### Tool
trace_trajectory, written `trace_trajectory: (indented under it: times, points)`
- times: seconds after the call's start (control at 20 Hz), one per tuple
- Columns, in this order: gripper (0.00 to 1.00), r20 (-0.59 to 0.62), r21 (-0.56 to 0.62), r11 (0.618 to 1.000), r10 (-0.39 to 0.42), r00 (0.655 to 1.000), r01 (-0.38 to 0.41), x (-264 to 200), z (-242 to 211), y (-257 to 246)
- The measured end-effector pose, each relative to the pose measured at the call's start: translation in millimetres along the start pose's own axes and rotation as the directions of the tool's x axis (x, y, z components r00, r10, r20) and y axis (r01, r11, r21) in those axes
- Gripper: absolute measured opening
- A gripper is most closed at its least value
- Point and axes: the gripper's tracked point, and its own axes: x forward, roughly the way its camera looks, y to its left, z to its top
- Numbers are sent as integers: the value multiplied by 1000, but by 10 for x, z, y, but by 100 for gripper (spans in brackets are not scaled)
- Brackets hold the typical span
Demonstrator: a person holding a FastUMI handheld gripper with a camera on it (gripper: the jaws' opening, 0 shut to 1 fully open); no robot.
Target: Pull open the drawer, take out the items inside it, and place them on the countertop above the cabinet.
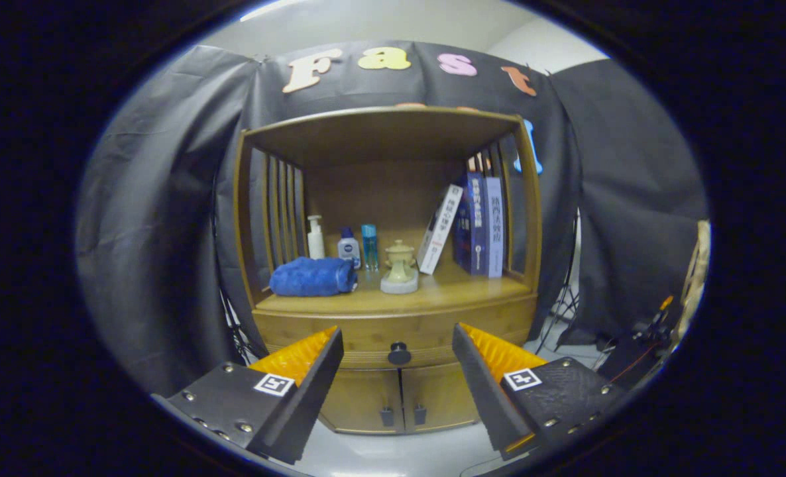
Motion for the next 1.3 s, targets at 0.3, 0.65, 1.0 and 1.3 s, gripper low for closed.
trace_trajectory:
  times: [0.3, 0.65, 1.0, 1.3]
  points:
    - [99, 75, 4, 996, 87, 993, -88, -518, 658, 347]
    - [99, 73, -88, 992, 95, 993, -88, -886, 911, 183]
    - [99, 112, 19, 1000, 9, 994, -11, -905, 1138, -422]
    - [99, 139, 69, 996, 50, 989, -60, -960, 1318, -427]
